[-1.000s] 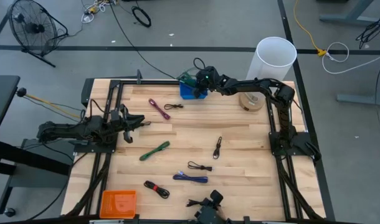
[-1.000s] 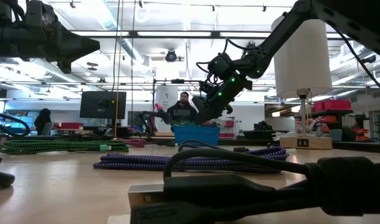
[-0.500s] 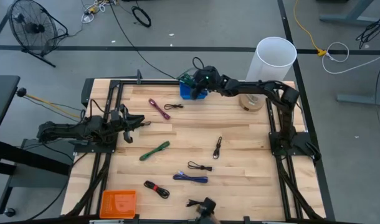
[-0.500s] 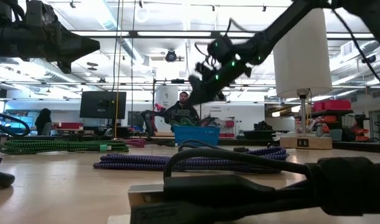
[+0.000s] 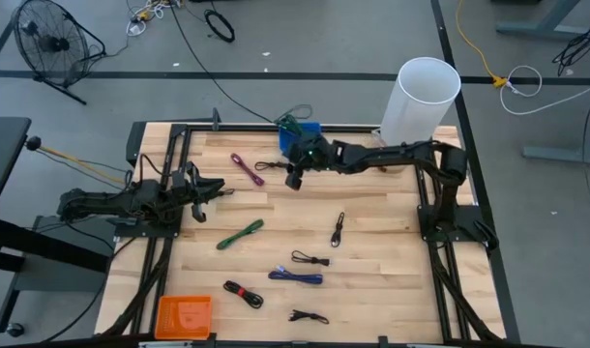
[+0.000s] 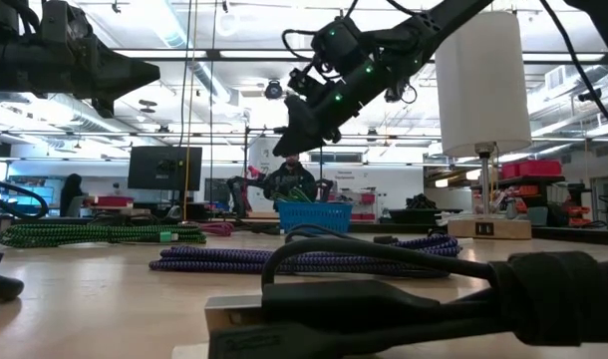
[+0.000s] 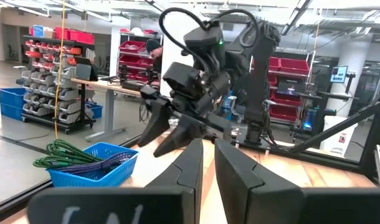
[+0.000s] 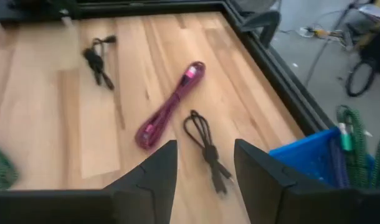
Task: Pick & Place USB Port
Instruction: Put the black charger cable into the orange basket
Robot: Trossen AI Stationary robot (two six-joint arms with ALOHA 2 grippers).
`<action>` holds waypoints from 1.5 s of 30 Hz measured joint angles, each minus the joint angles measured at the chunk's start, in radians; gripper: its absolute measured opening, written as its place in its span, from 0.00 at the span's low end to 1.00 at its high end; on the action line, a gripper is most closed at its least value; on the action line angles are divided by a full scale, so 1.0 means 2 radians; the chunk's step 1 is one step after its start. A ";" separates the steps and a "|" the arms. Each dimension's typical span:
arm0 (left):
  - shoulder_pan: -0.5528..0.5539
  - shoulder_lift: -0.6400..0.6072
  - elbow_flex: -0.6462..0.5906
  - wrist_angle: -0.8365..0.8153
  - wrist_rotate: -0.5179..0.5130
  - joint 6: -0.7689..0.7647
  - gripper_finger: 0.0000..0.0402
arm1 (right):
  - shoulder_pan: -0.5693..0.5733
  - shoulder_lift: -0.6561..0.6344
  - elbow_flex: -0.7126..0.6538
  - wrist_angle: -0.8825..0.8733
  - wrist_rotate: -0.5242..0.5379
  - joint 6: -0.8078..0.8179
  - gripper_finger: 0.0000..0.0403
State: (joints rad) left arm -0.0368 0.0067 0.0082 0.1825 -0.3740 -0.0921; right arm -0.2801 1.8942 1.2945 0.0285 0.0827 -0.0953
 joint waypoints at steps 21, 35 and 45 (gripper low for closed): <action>0.020 0.248 0.119 -0.078 -0.152 0.127 0.21 | 0.093 -0.003 0.000 0.021 -0.072 0.027 0.39; 0.233 0.581 0.266 -0.081 0.024 0.127 0.42 | 0.097 -0.003 0.000 0.020 -0.072 0.017 0.39; 0.296 0.749 0.354 -0.121 0.105 0.136 0.42 | 0.097 -0.003 0.000 0.022 -0.072 0.017 0.39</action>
State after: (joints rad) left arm 0.5558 1.5056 0.7162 -0.0601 -0.1637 0.1793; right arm -0.0868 1.8874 1.2949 0.0727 -0.0612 -0.0620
